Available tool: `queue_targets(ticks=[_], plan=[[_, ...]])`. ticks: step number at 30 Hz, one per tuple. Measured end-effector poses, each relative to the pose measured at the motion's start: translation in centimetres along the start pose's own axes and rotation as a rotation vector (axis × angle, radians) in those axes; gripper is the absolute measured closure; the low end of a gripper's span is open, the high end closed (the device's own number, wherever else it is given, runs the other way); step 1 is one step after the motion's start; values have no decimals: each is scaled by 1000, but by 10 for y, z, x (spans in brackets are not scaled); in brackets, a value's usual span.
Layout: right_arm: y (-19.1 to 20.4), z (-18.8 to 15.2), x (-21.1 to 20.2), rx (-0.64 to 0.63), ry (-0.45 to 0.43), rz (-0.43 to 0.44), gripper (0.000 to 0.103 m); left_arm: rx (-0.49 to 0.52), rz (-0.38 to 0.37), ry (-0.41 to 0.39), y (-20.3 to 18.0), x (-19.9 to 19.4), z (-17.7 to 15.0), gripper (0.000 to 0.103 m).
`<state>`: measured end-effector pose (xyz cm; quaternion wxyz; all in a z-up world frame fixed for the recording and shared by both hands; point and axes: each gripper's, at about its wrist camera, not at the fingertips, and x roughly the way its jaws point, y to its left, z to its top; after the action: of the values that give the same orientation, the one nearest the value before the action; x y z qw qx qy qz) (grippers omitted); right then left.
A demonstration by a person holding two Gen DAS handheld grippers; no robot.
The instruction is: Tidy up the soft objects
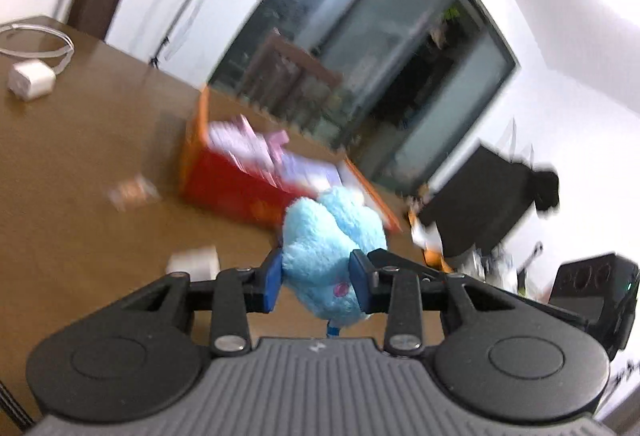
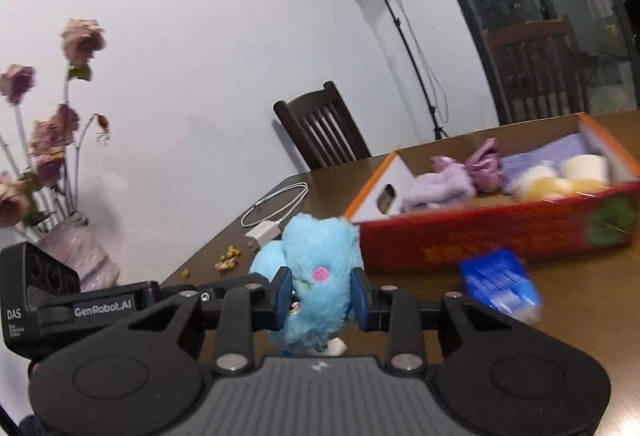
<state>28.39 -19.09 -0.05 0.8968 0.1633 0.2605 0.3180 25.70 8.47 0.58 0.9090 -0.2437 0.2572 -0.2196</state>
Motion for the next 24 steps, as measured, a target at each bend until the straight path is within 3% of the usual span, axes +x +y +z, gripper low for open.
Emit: queue_targets(ticks=[5, 9, 12, 14, 15, 24], plan=[[-22, -49, -40, 84, 111, -85, 72, -21, -11, 170, -14, 14, -53, 67], [-22, -76, -66, 98, 133, -105, 68, -6, 5, 208, -24, 9, -71, 65], [-19, -85, -79, 73, 122, -100, 64, -1, 65, 191, -24, 4, -79, 59], [-21, -86, -85, 74, 104, -110, 58, -15, 112, 167, -24, -3, -80, 44], [-22, -86, -88, 75, 95, -115, 58, -22, 122, 159, -24, -6, -80, 43], [-36, -77, -73, 129, 71, -90, 58, -27, 93, 159, -29, -7, -83, 43]])
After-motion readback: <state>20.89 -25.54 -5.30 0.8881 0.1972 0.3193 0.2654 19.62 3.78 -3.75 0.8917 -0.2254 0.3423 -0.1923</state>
